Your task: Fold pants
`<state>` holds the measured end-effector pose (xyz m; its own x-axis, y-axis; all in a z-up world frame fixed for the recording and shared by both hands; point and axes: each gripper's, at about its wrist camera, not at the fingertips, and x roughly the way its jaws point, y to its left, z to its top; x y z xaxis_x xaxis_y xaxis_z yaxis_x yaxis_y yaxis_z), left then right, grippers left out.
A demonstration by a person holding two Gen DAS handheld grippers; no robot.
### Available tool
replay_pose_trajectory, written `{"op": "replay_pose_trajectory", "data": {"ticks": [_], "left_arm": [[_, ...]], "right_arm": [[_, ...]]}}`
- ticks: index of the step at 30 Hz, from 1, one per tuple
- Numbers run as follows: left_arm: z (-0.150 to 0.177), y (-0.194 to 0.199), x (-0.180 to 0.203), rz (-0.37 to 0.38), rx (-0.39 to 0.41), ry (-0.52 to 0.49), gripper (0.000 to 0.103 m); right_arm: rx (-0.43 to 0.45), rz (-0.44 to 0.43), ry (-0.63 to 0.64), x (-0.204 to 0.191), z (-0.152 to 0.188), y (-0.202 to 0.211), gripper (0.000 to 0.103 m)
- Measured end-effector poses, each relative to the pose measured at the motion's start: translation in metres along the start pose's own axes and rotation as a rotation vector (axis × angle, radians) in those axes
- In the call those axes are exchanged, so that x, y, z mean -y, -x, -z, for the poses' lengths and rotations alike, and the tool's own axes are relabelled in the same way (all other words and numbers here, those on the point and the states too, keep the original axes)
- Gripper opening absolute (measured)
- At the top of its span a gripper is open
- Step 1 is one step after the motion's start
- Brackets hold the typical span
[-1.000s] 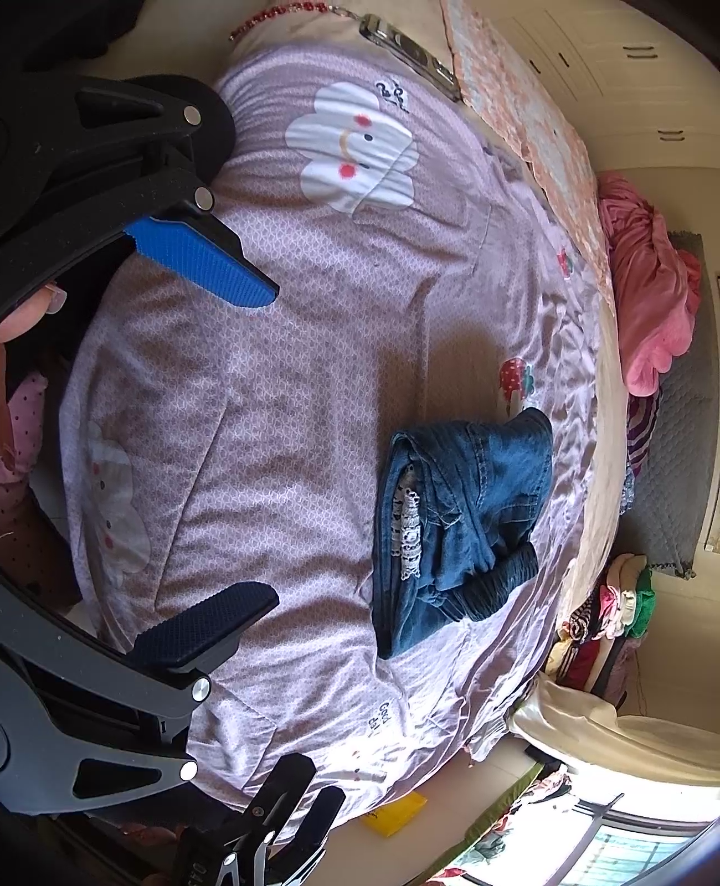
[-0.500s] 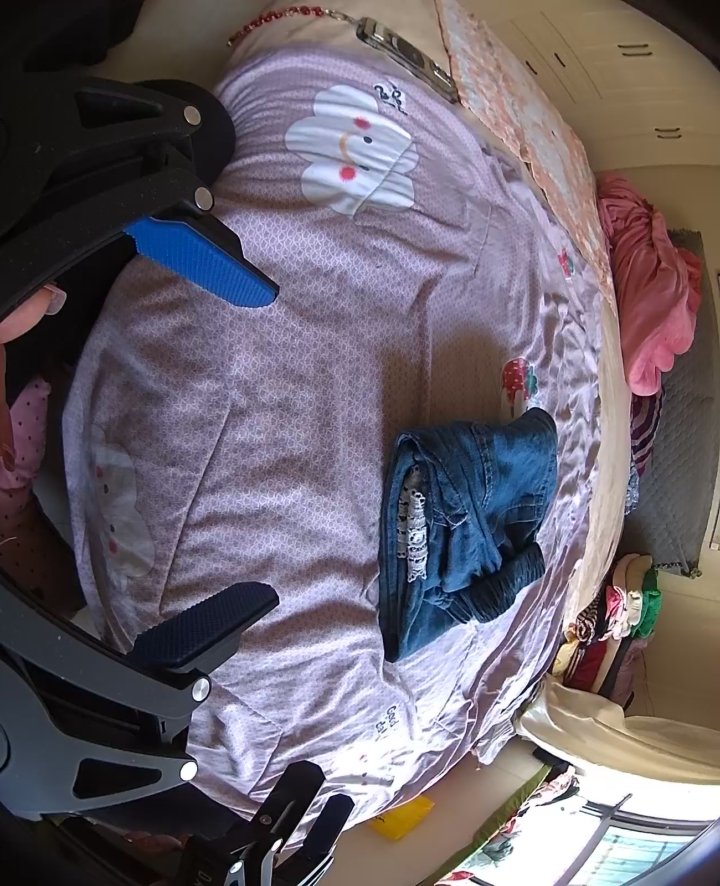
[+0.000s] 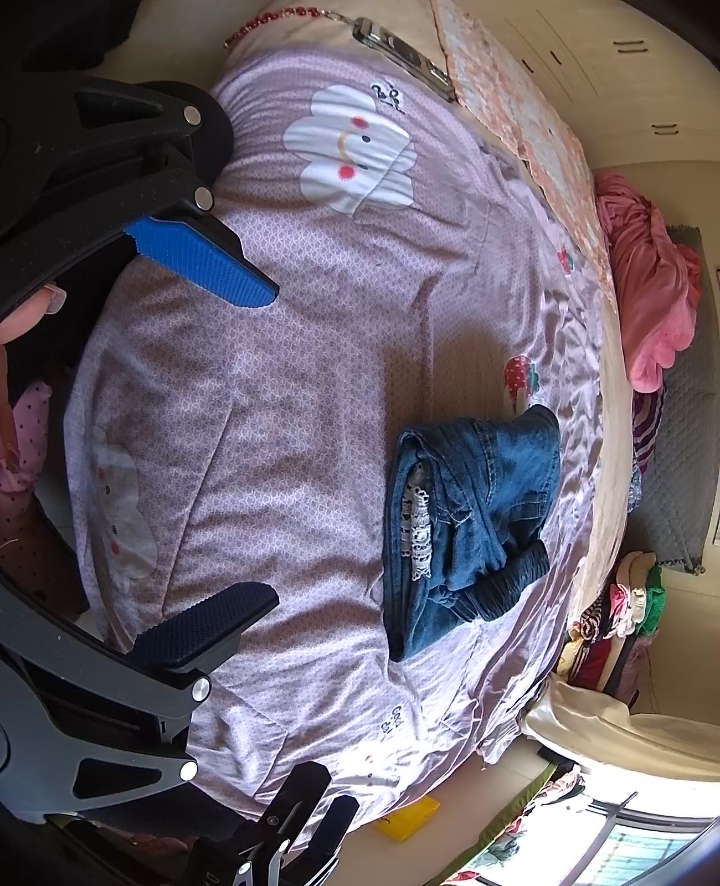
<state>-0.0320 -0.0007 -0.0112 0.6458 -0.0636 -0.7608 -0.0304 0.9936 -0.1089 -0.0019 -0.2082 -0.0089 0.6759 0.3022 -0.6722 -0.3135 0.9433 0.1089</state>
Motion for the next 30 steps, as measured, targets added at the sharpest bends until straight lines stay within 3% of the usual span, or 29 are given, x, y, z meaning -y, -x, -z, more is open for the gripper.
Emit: {"op": "replay_pose_trajectory", "data": {"ticks": [30], "left_arm": [[-0.005, -0.015, -0.003, -0.027, -0.042, 0.006, 0.093]], "right_arm": [[-0.029, 0.026, -0.018, 0.013, 0.002, -0.014, 0.098]]}}
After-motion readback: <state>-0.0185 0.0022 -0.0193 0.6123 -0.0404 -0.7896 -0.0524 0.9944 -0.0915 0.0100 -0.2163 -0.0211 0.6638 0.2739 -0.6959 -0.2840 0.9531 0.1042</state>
